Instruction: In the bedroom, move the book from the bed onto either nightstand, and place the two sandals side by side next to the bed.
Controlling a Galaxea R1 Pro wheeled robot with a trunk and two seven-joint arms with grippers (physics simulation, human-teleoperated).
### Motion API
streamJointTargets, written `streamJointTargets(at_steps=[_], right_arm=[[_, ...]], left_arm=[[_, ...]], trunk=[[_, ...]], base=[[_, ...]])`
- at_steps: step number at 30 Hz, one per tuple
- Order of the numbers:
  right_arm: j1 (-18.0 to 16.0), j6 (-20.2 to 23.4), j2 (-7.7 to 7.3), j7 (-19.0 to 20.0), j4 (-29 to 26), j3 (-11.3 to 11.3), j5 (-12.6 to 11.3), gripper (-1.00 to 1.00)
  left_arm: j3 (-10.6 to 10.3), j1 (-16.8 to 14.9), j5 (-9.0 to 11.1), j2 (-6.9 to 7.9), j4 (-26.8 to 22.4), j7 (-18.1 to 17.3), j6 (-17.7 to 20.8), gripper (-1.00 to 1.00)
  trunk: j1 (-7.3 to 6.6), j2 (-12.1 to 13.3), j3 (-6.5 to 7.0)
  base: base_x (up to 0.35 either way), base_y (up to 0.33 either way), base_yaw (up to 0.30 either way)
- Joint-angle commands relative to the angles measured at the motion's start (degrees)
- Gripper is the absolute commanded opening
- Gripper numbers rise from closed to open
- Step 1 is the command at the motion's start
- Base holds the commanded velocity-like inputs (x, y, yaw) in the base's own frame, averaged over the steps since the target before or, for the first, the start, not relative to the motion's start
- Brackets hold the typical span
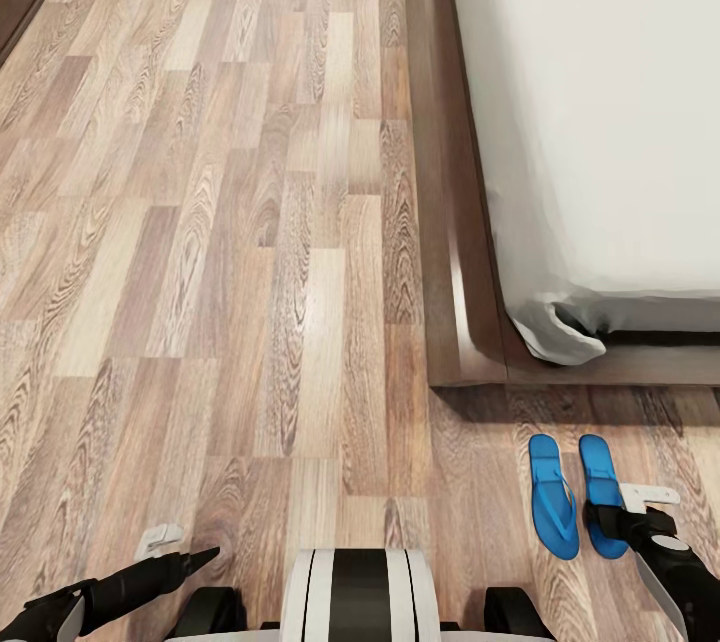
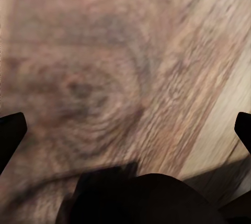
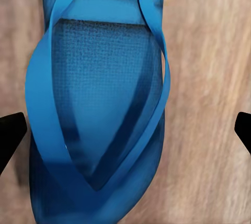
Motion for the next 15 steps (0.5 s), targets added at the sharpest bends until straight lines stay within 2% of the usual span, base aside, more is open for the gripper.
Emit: streamJointTargets(at_steps=[1, 15], right_arm=[[0.0, 0.3, -0.02, -0.2, -0.1, 0.1, -0.6, 1.00], [0.0, 0.3, -0.02, -0.2, -0.1, 0.1, -0.6, 1.00]], left_arm=[[0.5, 0.0, -0.3, -0.03, -0.1, -0.3, 0.6, 1.00], [0.5, 0.0, -0.3, -0.03, -0.1, -0.4, 0.6, 1.00]], trunk=[[-0.01, 0.0, -0.03], [-0.01, 0.0, -0.03]], base=[[0.000, 0.000, 0.000], [0.000, 0.000, 0.000]])
